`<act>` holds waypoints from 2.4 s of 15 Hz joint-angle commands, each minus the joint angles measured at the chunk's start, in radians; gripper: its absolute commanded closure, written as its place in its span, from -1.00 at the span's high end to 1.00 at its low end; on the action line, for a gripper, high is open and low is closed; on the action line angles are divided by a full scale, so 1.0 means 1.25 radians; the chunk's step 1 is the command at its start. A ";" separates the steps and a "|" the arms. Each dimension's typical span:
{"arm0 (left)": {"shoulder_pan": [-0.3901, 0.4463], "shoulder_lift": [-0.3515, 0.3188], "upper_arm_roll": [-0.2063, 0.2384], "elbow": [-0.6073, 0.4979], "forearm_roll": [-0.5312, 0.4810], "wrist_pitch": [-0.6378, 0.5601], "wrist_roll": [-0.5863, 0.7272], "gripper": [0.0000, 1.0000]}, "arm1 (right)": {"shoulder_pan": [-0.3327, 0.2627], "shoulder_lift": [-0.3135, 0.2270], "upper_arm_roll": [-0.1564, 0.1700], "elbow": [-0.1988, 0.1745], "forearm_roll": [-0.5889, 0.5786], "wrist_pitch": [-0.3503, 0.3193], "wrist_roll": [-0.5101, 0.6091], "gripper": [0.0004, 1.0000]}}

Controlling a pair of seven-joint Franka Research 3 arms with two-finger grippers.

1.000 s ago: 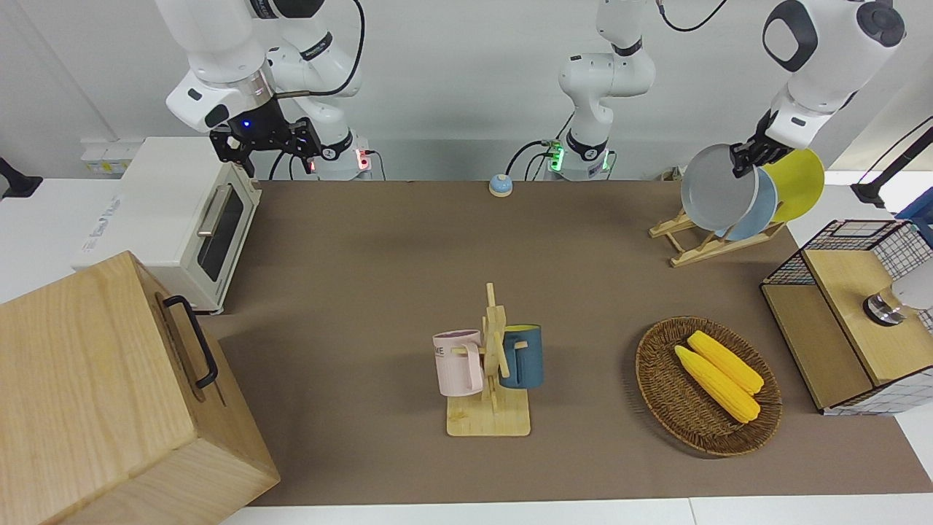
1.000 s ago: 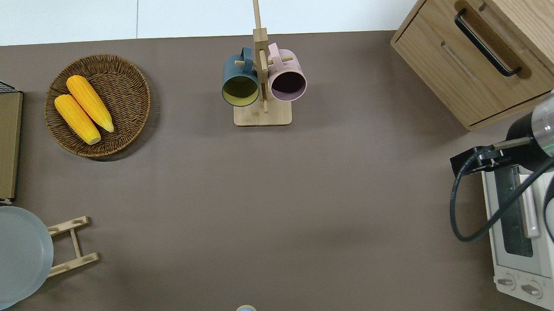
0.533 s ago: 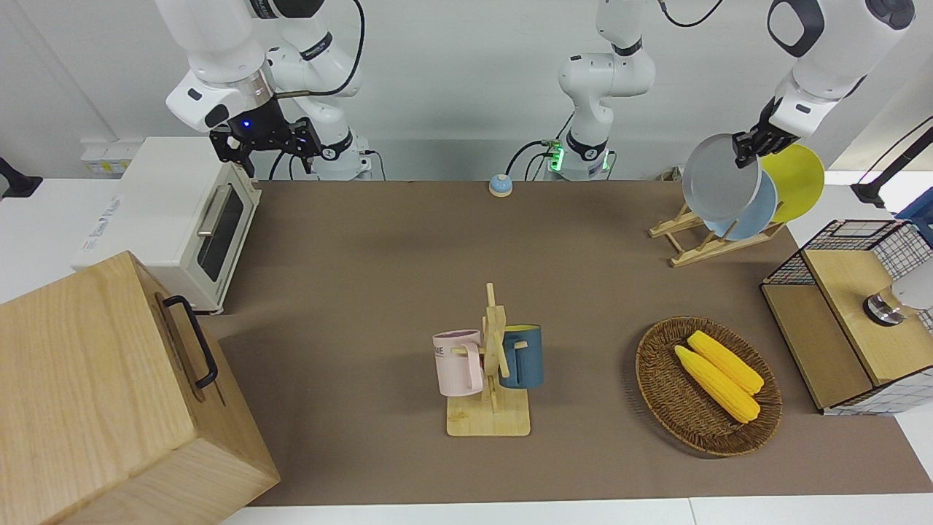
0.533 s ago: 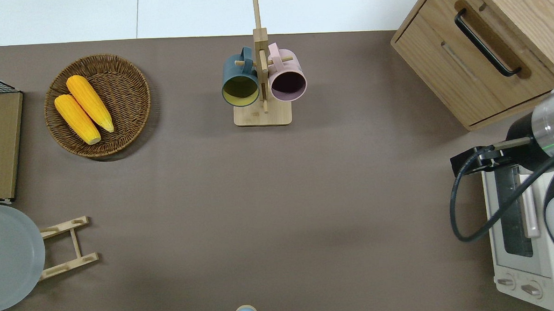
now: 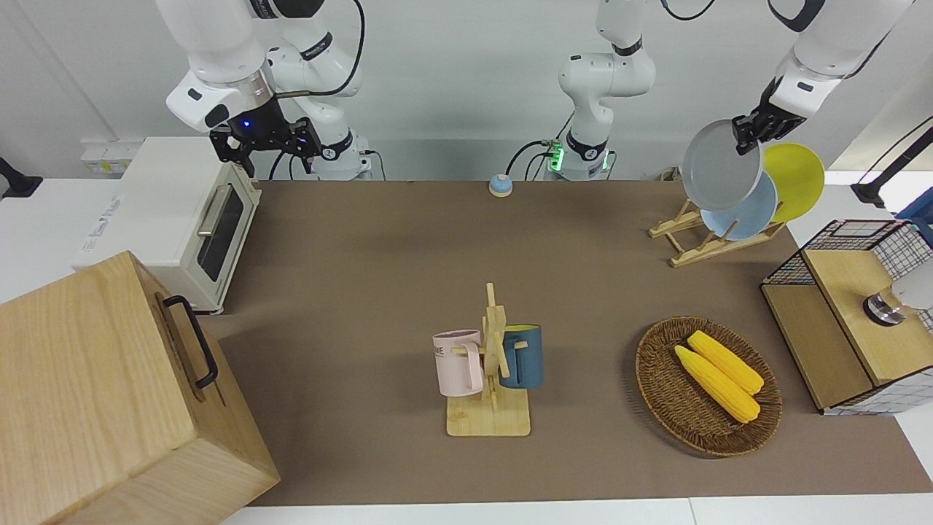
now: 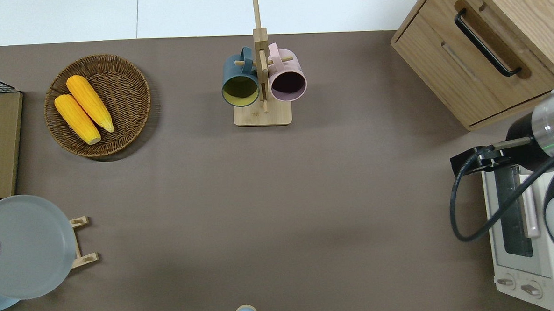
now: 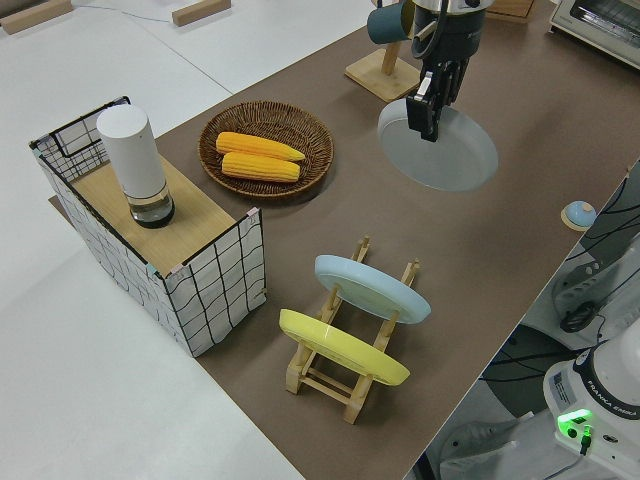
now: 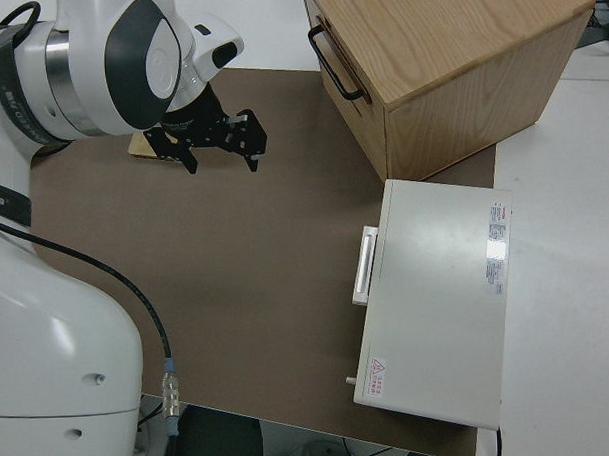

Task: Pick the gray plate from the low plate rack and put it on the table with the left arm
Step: 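Lift the gray plate up out of the rack with the left gripper, then carry the plate away from the rack and lower it onto the table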

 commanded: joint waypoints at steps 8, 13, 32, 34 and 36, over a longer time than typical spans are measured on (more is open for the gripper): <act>-0.058 0.109 -0.027 0.000 -0.226 0.040 -0.106 -0.72 | -0.018 -0.002 0.016 0.006 -0.004 -0.009 0.009 0.97; -0.089 0.161 -0.031 -0.036 -0.235 0.098 -0.109 -0.68 | -0.018 -0.002 0.017 0.006 -0.004 -0.009 0.009 0.97; -0.111 0.192 -0.061 -0.214 -0.229 0.325 -0.108 -0.09 | -0.018 -0.002 0.017 0.006 -0.005 -0.009 0.009 0.97; -0.111 0.189 -0.065 -0.213 -0.226 0.325 -0.109 0.37 | -0.018 -0.002 0.017 0.005 -0.005 -0.009 0.009 0.97; -0.111 0.184 -0.065 -0.208 -0.221 0.322 -0.106 0.99 | -0.018 -0.002 0.016 0.006 -0.005 -0.009 0.009 0.97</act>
